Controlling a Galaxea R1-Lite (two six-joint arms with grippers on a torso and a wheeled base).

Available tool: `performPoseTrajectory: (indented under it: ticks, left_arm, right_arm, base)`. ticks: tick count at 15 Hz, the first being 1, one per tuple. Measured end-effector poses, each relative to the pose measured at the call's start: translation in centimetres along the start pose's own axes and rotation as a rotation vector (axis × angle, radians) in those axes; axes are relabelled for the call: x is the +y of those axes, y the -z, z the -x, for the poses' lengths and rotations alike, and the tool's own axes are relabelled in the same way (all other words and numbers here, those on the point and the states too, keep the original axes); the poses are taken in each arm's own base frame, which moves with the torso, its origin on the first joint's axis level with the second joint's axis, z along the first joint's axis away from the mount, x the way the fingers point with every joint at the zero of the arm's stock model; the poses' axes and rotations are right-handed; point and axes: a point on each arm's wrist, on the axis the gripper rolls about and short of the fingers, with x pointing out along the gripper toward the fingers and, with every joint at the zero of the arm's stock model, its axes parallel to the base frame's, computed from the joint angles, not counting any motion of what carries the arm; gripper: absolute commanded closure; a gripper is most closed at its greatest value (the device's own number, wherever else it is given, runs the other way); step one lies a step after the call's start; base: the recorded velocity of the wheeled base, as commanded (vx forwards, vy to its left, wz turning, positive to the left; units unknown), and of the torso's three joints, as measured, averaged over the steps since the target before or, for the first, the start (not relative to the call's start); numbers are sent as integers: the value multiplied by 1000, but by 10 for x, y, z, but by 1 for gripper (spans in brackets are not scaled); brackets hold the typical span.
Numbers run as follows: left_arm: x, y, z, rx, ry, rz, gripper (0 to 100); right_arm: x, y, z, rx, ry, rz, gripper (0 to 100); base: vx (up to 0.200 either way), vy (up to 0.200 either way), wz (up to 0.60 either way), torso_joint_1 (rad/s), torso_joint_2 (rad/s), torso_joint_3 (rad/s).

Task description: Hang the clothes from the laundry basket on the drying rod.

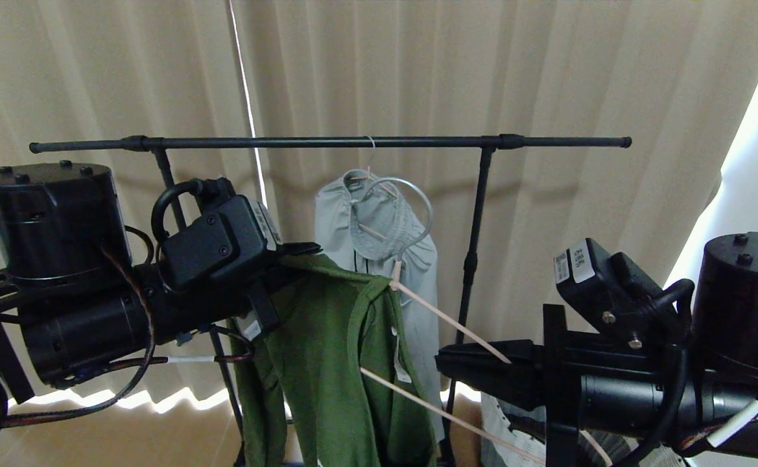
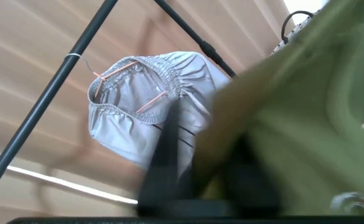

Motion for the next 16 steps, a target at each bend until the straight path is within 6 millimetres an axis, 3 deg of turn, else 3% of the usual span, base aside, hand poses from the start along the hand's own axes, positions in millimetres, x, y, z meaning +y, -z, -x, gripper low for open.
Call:
performPoseTrajectory:
  ticks: [5, 6, 9, 12, 16]
  left_arm:
    - [-2, 1, 1, -12, -13, 4, 100]
    - [-2, 1, 1, -26, -29, 5, 100]
    - [-2, 9, 4, 39, -117, 15, 100]
    - [1, 19, 8, 164, -236, 52, 100]
    - [4, 27, 11, 354, -485, 224, 100]
  right_arm:
    - [0, 0, 2, -2, 9, 1, 100]
    - [0, 0, 3, -2, 10, 1, 0]
    - [-3, 1, 5, -2, 55, -3, 0]
    - [-16, 1, 10, -25, 209, 14, 0]
    - [-38, 14, 23, 0, 356, 63, 0]
  base:
    - [0, 0, 0, 0, 0, 0]
    - [0, 0, 0, 0, 0, 0]
    - [0, 0, 0, 0, 0, 0]
    - [0, 0, 0, 0, 0, 0]
    - [0, 0, 0, 0, 0, 0]
